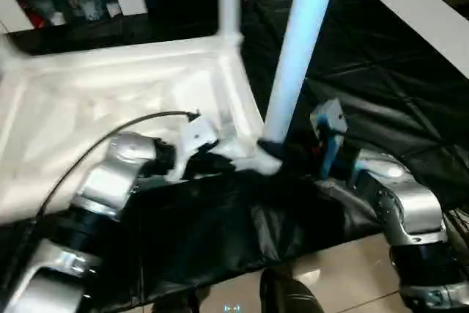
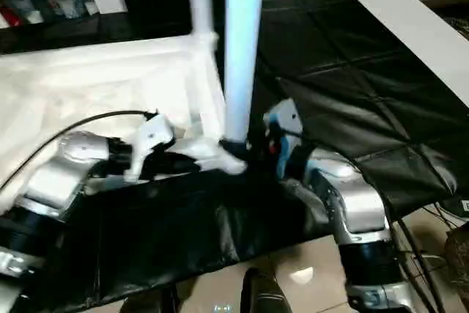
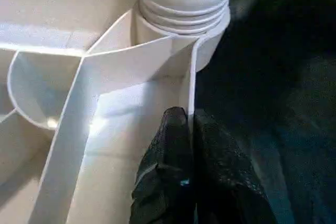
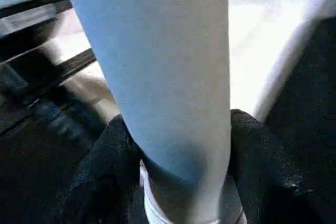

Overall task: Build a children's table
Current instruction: Rotate leg to tighten

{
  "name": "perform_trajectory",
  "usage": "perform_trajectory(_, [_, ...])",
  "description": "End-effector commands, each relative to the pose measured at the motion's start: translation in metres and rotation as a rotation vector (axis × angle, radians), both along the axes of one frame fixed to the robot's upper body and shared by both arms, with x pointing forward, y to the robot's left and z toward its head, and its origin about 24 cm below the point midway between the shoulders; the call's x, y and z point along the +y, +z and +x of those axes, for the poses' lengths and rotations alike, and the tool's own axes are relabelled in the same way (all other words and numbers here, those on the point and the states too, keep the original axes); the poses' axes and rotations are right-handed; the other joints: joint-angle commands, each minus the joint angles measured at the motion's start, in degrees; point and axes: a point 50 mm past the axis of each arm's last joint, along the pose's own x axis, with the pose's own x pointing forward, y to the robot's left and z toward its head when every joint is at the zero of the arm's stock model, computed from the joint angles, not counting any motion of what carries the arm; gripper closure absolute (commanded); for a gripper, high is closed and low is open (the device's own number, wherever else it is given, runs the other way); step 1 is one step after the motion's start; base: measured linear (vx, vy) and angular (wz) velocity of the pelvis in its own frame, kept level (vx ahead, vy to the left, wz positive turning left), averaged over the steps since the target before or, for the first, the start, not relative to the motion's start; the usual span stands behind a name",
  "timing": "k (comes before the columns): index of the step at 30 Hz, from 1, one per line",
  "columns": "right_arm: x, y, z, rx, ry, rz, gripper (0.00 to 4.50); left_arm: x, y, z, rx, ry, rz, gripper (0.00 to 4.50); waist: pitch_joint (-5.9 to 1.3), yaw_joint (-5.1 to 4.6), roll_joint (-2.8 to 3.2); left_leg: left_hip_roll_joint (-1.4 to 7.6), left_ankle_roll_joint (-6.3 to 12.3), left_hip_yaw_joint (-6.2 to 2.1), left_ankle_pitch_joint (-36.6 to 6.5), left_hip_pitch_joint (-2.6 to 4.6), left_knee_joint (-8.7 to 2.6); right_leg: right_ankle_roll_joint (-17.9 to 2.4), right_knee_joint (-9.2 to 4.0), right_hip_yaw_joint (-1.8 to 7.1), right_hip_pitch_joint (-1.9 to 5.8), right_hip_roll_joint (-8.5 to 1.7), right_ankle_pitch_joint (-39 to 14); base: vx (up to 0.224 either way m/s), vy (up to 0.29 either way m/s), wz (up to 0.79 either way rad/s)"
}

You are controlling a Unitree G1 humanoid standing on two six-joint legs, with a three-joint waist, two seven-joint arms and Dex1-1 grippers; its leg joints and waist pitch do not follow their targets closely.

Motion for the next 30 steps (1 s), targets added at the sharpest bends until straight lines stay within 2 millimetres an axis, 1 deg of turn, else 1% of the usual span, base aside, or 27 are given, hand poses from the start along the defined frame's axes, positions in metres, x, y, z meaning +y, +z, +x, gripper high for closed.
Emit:
perform_trajectory(1, [0.038, -0.022, -0.006, 0.155, 0.005, -0.009, 2.39, -0.027, 0.006, 0.003, -0.027, 0.097, -0.079, 4.50, -3.68, 0.35, -0.52, 1.79, 2.76, -0.67, -9.72, 0.32, -3.57, -10.78, -4.44, 2.75, 3.27, -3.58, -22.08, 0.000, 0.000, 0.00])
perform_trajectory(2, [0.043, -0.023, -0.003, 0.173, -0.060, -0.020, 2.39, -0.032, 0.008, 0.007, -0.034, 0.171, -0.091, 4.50, -3.67, 0.33, -0.37, 1.78, 2.72, -0.73, -9.73, 0.36, -3.61, -10.54, -4.49, 2.80, 3.32, -3.58, -21.93, 0.000, 0.000, 0.00])
perform_trajectory(3, [0.046, -0.023, -0.002, 0.183, -0.078, -0.020, 2.39, -0.034, 0.009, 0.008, -0.038, 0.201, -0.096, 4.50, -3.65, 0.21, -0.36, 1.87, 2.76, -0.70, -9.77, 0.38, -3.63, -10.60, -4.43, 2.87, 3.33, -3.54, -21.22, 0.000, 0.000, 0.00])
perform_trajectory(5, [0.053, -0.022, 0.004, 0.193, -0.179, 0.013, 2.39, -0.043, 0.013, 0.011, -0.048, 0.281, -0.126, 4.50, -3.73, 0.12, -0.34, 1.84, 3.03, -0.63, -9.97, 0.49, -3.59, -10.99, -4.43, 2.94, 3.26, -3.50, -19.42, 0.000, 0.000, 0.00])
perform_trajectory(6, [0.055, -0.022, 0.004, 0.190, -0.190, 0.010, 2.39, -0.045, 0.014, 0.012, -0.047, 0.298, -0.133, 4.50, -3.76, 0.19, -0.35, 1.73, 3.16, -0.64, -10.05, 0.48, -3.59, -10.93, -4.38, 2.86, 3.37, -3.40, -18.70, 0.000, 0.000, 0.00])
perform_trajectory(7, [0.057, -0.021, 0.003, 0.178, -0.187, 0.000, 2.39, -0.046, 0.015, 0.011, -0.049, 0.298, -0.133, 4.50, -3.73, 0.13, -0.54, 1.70, 3.33, -0.63, -10.03, 0.40, -3.62, -10.82, -4.40, 2.88, 3.45, -3.36, -18.37, 0.000, 0.000, 0.00])
perform_trajectory(8, [0.058, -0.021, 0.003, 0.169, -0.187, -0.010, 2.39, -0.047, 0.016, 0.011, -0.051, 0.299, -0.131, 4.50, -3.72, 0.23, -0.42, 1.68, 3.77, -0.62, -9.95, 0.46, -3.62, -10.65, -4.41, 2.91, 3.45, -3.37, -17.91, 0.000, 0.000, 0.00])
perform_trajectory(9, [0.058, -0.021, 0.003, 0.169, -0.187, -0.010, 1.85, -0.047, 0.016, 0.011, -0.051, 0.299, -0.131, 4.50, -3.72, 0.20, -0.42, 1.70, 3.92, -0.62, -10.00, 0.42, -3.62, -10.62, -4.35, 2.91, 3.46, -3.35, -17.61, 0.000, 0.000, 0.00])
perform_trajectory(10, [0.055, -0.020, 0.002, 0.150, -0.196, -0.015, 1.71, -0.047, 0.015, 0.009, -0.056, 0.278, -0.115, 4.50, -3.65, 0.25, -0.28, 1.66, 4.23, -0.60, -10.27, 0.43, -3.64, -10.43, -4.47, 2.90, 3.44, -3.35, -17.62, 0.000, 0.000, 0.00])
perform_trajectory(11, [0.054, -0.020, 0.002, 0.146, -0.199, -0.018, 1.71, -0.047, 0.015, 0.009, -0.057, 0.272, -0.109, 4.50, -3.62, 0.21, -0.34, 1.67, 4.30, -0.60, -10.44, 0.41, -3.67, -10.30, -4.49, 2.89, 3.42, -3.35, -17.82, 0.000, 0.000, 0.00])
perform_trajectory(12, [0.051, -0.020, 0.001, 0.136, -0.205, -0.020, 1.61, -0.046, 0.014, 0.008, -0.059, 0.266, -0.097, 4.50, -3.53, 0.30, -0.15, 1.68, 4.23, -0.65, -10.84, 0.43, -3.73, -9.98, -4.55, 2.88, 3.41, -3.39, -18.53, 0.000, 0.000, 0.00])
perform_trajectory(13, [0.049, -0.020, 0.001, 0.130, -0.209, -0.021, 1.48, -0.045, 0.014, 0.007, -0.061, 0.264, -0.089, 4.50, -3.58, 0.28, -0.18, 1.78, 4.12, -0.71, -11.02, 0.40, -3.77, -9.85, -4.53, 2.88, 3.44, -3.43, -18.53, 0.000, 0.000, 0.00])
perform_trajectory(14, [0.040, -0.019, 0.001, 0.105, -0.211, -0.010, 1.34, -0.041, 0.011, 0.004, -0.067, 0.227, -0.064, 4.50, -3.59, 0.24, -0.20, 1.77, 4.10, -0.74, -10.99, 0.33, -3.79, -9.82, -4.49, 2.89, 3.48, -3.43, -18.32, 0.000, 0.000, 0.00])
perform_trajectory(15, [0.035, -0.018, 0.001, 0.090, -0.205, -0.009, 1.34, -0.038, 0.010, 0.002, -0.066, 0.209, -0.055, 4.50, -3.66, 0.33, -0.16, 1.84, 4.20, -0.76, -11.09, 0.33, -3.77, -9.71, -4.46, 2.90, 3.48, -3.51, -17.93, 0.000, 0.000, 0.00])
perform_trajectory(16, [0.031, -0.017, 0.001, 0.075, -0.192, -0.007, 1.34, -0.036, 0.009, 0.001, -0.071, 0.191, -0.048, 4.50, -3.74, 0.23, -0.08, 1.84, 4.43, -0.78, -10.26, 0.18, -3.70, -10.19, -4.30, 2.88, 3.67, -3.50, -16.08, 0.000, 0.000, 0.00])
perform_trajectory(17, [0.028, -0.017, 0.000, 0.060, -0.179, -0.007, 1.22, -0.034, 0.009, 0.000, -0.076, 0.175, -0.043, 4.50, -3.81, 0.19, -0.08, 1.86, 4.57, -0.79, -9.80, 0.15, -3.63, -10.49, -4.13, 2.89, 3.69, -3.43, -14.89, 0.000, 0.000, 0.00])
perform_trajectory(18, [0.017, -0.014, -0.003, 0.026, -0.120, -0.015, 1.09, -0.027, 0.005, -0.004, -0.075, 0.120, -0.026, 4.50, -3.87, 0.07, -0.06, 1.80, 5.23, -0.64, -8.52, 0.21, -3.45, -11.65, -3.89, 2.90, 3.74, -3.41, -12.07, 0.000, 0.000, 0.00])
perform_trajectory(19, [0.015, -0.014, -0.003, 0.021, -0.112, -0.016, 0.98, -0.026, 0.005, -0.004, -0.076, 0.111, -0.025, 4.50, -3.87, 0.07, -0.06, 1.80, 5.23, -0.64, -8.52, 0.21, -3.45, -11.65, -3.89, 2.90, 3.74, -3.41, -12.07, 0.000, 0.000, 0.00])
perform_trajectory(20, [0.012, -0.013, -0.004, 0.011, -0.091, -0.019, 0.98, -0.024, 0.004, -0.005, -0.078, 0.090, -0.022, 4.50, -3.93, 0.10, -0.23, 1.80, 6.14, -0.65, -7.89, 0.12, -3.37, -12.16, -3.75, 2.93, 4.06, -3.45, -10.69, 0.000, 0.000, 0.00])
perform_trajectory(21, [0.002, -0.010, -0.007, -0.020, -0.012, -0.033, 0.88, -0.019, 0.002, -0.007, -0.069, 0.056, -0.013, 4.50, -3.82, 0.10, -0.18, 1.74, 7.19, -0.51, -7.28, 0.06, -3.27, -12.90, -3.64, 2.94, 4.09, -3.40, -9.53, 0.000, 0.000, 0.00])
perform_trajectory(23, [-0.005, -0.008, -0.008, -0.069, 0.055, -0.073, 0.77, -0.013, 0.001, -0.009, -0.067, -0.003, -0.008, 4.50, -3.96, 0.23, -0.13, 1.84, 7.63, -0.58, -6.69, 0.03, -3.17, -13.42, -3.53, 2.89, 4.17, -3.54, -8.88, 0.000, 0.000, 0.00])
perform_trajectory(24, [-0.006, -0.007, -0.008, -0.078, 0.068, -0.081, 0.58, -0.012, 0.001, -0.010, -0.066, -0.015, -0.007, 4.50, -3.98, 0.18, -0.09, 1.82, 8.02, -0.44, -6.16, 0.04, -3.05, -14.03, -3.36, 2.92, 4.10, -3.42, -7.54, 0.000, 0.000, 0.00])
perform_trajectory(25, [-0.015, -0.007, -0.011, -0.094, 0.169, -0.114, 0.58, -0.007, 0.000, -0.013, -0.066, -0.087, 0.001, 4.50, -3.99, 0.15, -0.04, 1.90, 8.18, -0.42, -5.85, 0.07, -3.06, -14.40, -3.26, 2.94, 4.08, -3.39, -6.90, 0.000, 0.000, 0.00])
perform_trajectory(26, [-0.017, -0.006, -0.012, -0.095, 0.199, -0.119, 0.52, -0.006, 0.000, -0.014, -0.068, -0.110, 0.002, 4.50, -4.06, 0.28, -0.08, 1.88, 8.78, -0.44, -5.87, -0.01, -2.96, -14.77, -3.13, 2.88, 4.22, -3.35, -6.24, 0.000, 0.000, 0.00])
perform_trajectory(28, [-0.026, -0.007, -0.016, -0.075, 0.306, -0.158, 0.34, -0.002, -0.002, -0.020, -0.048, -0.210, 0.007, 4.50, -3.87, 0.56, 0.03, 2.06, 9.62, -0.40, -6.12, 0.17, -3.00, -15.27, -3.20, 2.84, 4.00, -3.43, -7.50, 0.000, 0.000, 0.00])
perform_trajectory(29, [-0.026, -0.007, -0.016, -0.075, 0.306, -0.158, 0.24, -0.002, -0.002, -0.020, -0.048, -0.210, 0.007, 4.50, -3.86, 0.72, 0.01, 2.13, 9.71, -0.44, -6.31, 0.23, -2.99, -15.27, -3.32, 2.82, 3.95, -3.49, -8.18, 0.000, 0.000, 0.00])
perform_trajectory(30, [-0.029, -0.007, -0.017, -0.067, 0.353, -0.182, 0.24, 0.000, -0.002, -0.022, -0.042, -0.255, 0.013, 4.50, -3.84, 0.90, 0.11, 2.36, 9.32, -0.45, -6.27, 0.42, -3.05, -15.72, -3.21, 2.87, 3.75, -3.49, -8.55, 0.000, 0.000, 0.00])
